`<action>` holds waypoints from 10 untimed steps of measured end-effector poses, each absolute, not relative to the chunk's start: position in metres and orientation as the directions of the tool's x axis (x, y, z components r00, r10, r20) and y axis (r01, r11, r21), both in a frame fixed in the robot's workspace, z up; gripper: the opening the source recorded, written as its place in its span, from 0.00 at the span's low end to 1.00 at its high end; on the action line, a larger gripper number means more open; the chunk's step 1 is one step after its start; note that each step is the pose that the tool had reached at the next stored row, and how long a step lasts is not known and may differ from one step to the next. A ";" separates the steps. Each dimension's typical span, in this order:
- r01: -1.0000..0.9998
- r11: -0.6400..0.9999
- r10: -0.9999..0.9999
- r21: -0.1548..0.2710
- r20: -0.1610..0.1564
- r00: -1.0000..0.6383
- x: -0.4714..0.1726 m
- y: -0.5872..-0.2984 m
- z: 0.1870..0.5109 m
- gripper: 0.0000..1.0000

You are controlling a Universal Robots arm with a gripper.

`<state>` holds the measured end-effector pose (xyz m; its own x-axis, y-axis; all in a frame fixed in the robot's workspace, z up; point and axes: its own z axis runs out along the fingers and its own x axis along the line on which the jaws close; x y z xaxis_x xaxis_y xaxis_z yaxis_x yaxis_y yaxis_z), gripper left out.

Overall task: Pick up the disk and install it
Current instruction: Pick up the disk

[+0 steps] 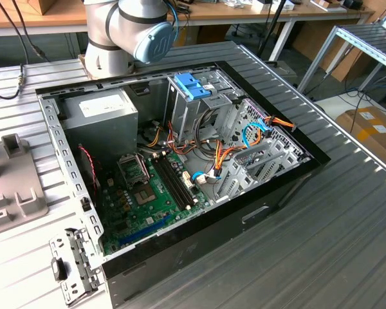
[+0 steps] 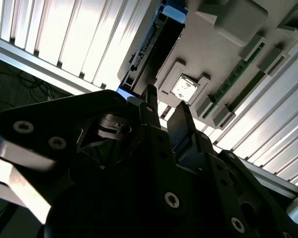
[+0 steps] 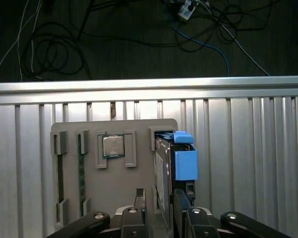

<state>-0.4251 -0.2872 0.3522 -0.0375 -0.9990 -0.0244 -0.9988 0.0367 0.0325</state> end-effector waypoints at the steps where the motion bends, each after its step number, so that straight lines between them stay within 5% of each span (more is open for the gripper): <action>1: -0.999 0.037 -0.999 0.033 -0.024 -0.038 -0.425 -0.287 0.352 0.36; 10: -0.999 0.037 -0.999 0.033 -0.024 -0.038 -0.425 -0.285 0.352 0.36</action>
